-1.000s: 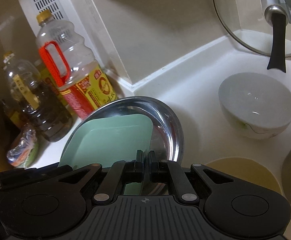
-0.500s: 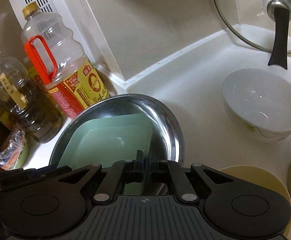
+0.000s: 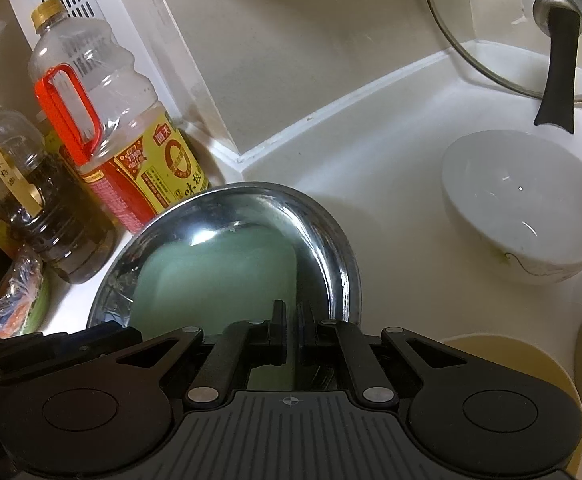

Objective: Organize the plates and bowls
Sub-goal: 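Lower the green tray into the steel basin with both grippers, then open both grippers and withdraw them from the green tray, then move both grippers toward the rim of the cream bowl, then close both grippers on the cream bowl rim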

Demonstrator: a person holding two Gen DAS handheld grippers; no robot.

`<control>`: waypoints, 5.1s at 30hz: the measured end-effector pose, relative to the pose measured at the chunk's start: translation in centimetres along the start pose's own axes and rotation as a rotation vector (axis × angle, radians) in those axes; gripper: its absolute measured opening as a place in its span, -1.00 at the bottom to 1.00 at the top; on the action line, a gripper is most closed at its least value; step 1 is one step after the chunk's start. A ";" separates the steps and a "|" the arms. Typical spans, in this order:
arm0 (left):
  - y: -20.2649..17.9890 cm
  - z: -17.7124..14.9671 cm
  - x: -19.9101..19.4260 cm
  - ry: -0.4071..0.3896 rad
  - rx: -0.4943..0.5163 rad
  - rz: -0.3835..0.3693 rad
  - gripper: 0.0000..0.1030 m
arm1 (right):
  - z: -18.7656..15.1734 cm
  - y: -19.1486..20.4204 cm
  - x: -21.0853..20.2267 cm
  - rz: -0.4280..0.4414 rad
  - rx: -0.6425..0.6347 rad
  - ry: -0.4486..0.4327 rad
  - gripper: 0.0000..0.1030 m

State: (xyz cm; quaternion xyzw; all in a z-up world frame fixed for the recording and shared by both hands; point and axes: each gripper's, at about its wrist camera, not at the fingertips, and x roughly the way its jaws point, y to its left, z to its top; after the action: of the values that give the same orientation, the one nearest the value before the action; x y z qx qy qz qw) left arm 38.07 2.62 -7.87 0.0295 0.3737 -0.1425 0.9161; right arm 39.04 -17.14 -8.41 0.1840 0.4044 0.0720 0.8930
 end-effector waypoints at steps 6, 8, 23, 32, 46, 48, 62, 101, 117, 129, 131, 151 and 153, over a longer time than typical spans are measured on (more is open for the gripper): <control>-0.3 0.3 -0.3 -0.009 0.005 0.013 -0.71 | 0.2 -0.3 -0.2 0.009 0.016 0.001 -0.90; -0.5 0.4 -0.5 -0.012 0.007 0.020 -0.71 | 0.2 -0.3 -0.5 0.018 0.017 -0.002 -0.90; -2.1 0.9 -5.4 -0.056 -0.034 0.051 -0.52 | -0.6 0.9 -5.7 0.091 -0.031 -0.065 0.08; -4.1 -0.8 -8.5 -0.064 -0.028 0.060 -0.51 | -2.8 0.9 -10.5 0.110 -0.032 -0.101 0.11; -9.3 -4.6 -12.1 -0.032 -0.008 0.043 -0.50 | -7.4 -2.2 -16.1 0.072 -0.004 -0.077 0.12; -10.2 -5.2 -12.4 -0.022 -0.004 0.040 -0.50 | -8.2 -2.8 -16.9 0.061 -0.001 -0.065 0.12; -15.9 -9.7 -14.0 0.028 0.038 0.031 -0.26 | -13.1 -8.3 -21.2 -0.026 0.044 0.001 0.12; -17.2 -9.2 -12.4 0.018 0.016 0.044 0.19 | -13.0 -12.8 -23.1 -0.105 0.120 -0.048 0.12; -16.6 -5.4 -8.3 -0.010 0.100 -0.039 0.10 | -10.5 -12.3 -20.3 -0.085 0.203 -0.131 0.12; -16.1 -4.1 -5.4 0.012 0.071 -0.062 -0.07 | -8.9 -10.9 -17.5 -0.082 0.146 -0.151 0.12; -16.0 -3.9 -4.9 0.018 0.060 -0.061 -0.12 | -8.6 -10.6 -17.0 -0.082 0.139 -0.150 0.11; -16.2 -2.9 -1.7 0.063 0.077 -0.063 -0.35 | -7.2 -10.6 -13.1 -0.092 0.112 -0.113 -0.26; -16.2 -2.8 -1.5 0.066 0.079 -0.062 -0.37 | -7.2 -10.6 -13.0 -0.089 0.111 -0.114 -0.30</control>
State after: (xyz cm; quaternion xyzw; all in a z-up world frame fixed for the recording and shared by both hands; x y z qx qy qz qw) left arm 30.53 -12.11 -8.03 0.0587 0.3987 -0.1844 0.8964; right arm 24.78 -28.62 -7.82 0.2190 0.3642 -0.0009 0.9052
